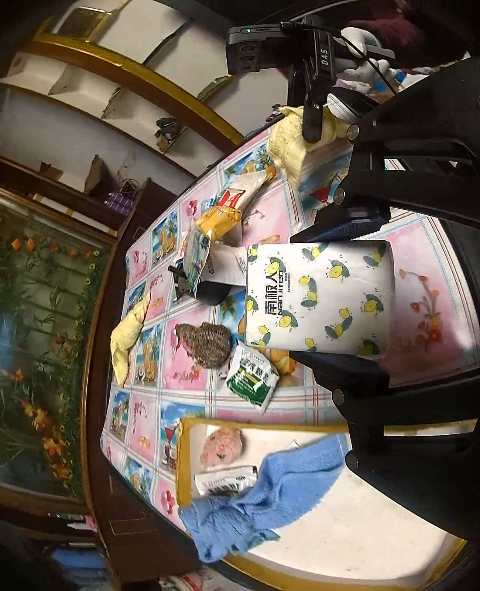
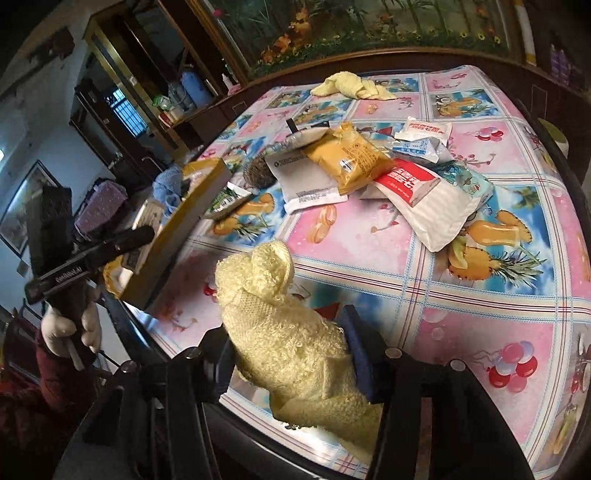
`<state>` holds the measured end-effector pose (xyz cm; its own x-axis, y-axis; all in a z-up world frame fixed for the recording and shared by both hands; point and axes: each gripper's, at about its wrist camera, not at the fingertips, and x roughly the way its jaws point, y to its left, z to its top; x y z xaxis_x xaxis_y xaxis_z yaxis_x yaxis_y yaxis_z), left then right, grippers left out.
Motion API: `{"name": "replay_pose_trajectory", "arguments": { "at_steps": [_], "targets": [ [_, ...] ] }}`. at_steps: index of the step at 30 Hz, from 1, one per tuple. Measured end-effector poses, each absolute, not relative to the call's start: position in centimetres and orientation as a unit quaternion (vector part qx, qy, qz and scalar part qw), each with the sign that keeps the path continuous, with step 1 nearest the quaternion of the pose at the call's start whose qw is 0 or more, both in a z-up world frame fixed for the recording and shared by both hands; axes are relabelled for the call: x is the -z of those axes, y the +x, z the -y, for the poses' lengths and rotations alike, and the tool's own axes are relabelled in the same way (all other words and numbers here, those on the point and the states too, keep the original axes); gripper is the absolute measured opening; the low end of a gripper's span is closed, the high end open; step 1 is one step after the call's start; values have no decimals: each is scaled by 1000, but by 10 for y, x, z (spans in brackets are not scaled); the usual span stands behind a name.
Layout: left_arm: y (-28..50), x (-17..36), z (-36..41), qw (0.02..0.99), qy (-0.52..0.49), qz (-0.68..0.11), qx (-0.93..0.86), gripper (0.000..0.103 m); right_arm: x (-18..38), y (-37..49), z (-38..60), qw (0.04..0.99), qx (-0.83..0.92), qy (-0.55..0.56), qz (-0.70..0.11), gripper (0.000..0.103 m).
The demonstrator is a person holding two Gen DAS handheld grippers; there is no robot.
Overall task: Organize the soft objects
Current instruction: 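Carry the yellow towel and tissue pack into the tray and release both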
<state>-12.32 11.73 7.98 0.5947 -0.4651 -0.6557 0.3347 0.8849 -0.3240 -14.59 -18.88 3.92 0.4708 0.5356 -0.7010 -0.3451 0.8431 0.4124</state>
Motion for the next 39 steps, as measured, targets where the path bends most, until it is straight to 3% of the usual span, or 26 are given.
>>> {"name": "replay_pose_trajectory", "arguments": {
  "at_steps": [11, 18, 23, 30, 36, 39],
  "targets": [
    [-153, -69, -196, 899, -134, -392, 144, 52, -53, -119, 137, 763, -391, 270, -439, 54],
    [-148, -65, -232, 903, -149, -391, 95, 53, -64, -87, 77, 646, -496, 380, -439, 55],
    [-134, -55, -261, 899, -158, -405, 54, 53, -71, -68, 15, 622, -519, 372, -453, 55],
    [-110, -42, -293, 891, -185, -415, 17, 53, -41, -33, -47, 583, -505, 393, -500, 55],
    [-97, -33, -311, 878, -218, -426, 2, 55, -15, -7, -81, 630, -432, 355, -539, 55],
    [-99, -30, -317, 874, -240, -422, 9, 56, -26, -10, -90, 686, -403, 300, -526, 62]
  ]
}}
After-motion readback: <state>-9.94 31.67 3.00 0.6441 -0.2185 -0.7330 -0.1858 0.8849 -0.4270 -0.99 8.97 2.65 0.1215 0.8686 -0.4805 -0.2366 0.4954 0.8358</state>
